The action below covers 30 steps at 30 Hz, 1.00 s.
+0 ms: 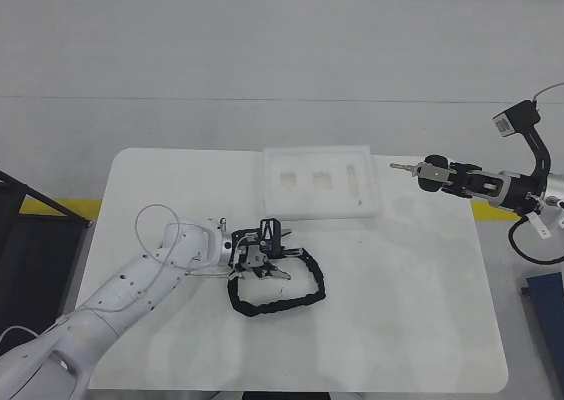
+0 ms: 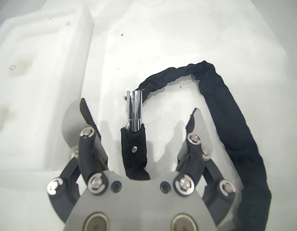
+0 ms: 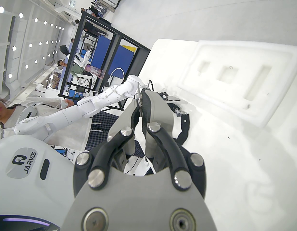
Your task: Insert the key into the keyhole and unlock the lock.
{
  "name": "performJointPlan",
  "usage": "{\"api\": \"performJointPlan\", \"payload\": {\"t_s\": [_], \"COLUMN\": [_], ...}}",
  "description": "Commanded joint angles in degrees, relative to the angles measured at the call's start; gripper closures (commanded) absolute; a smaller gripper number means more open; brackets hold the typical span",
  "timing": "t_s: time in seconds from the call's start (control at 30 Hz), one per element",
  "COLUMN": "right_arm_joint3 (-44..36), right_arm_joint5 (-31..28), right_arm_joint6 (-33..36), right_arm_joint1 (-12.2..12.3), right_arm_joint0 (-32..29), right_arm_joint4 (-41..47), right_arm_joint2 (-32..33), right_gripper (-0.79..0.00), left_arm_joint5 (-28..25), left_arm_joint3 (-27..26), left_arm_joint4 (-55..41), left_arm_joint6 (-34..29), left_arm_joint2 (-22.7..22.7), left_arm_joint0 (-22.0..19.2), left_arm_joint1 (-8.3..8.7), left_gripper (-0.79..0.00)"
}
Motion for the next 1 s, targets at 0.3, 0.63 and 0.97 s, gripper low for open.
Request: {"api": "performJointPlan", "payload": {"t_s": [0.3,0.63,0.97], "right_arm_joint3": [0.00,0.00,0.00], "right_arm_joint5": [0.00,0.00,0.00], "right_arm_joint6": [0.00,0.00,0.00], "right_arm_joint1": [0.00,0.00,0.00], "right_arm_joint0": [0.00,0.00,0.00], "right_arm_joint4": [0.00,0.00,0.00], "right_arm_joint2": [0.00,0.00,0.00], "right_gripper": [0.000,0.000,0.000], "left_arm_joint5": [1.35,1.97,1.45], "left_arm_joint3": [0.93,2.87,5.53], "left_arm_joint4": [2.84,4.10,3.21], "left_arm_joint6": [0.39,0.46,-0.95], "left_arm_joint2": [-0.54,-0.38,-0.06], "left_arm_joint0": [0.66,0.32,-0.49], "left_arm_joint1": [-0.64,-1.79,-3.42], "left_gripper": [-0.529,-0.379,0.000]}}
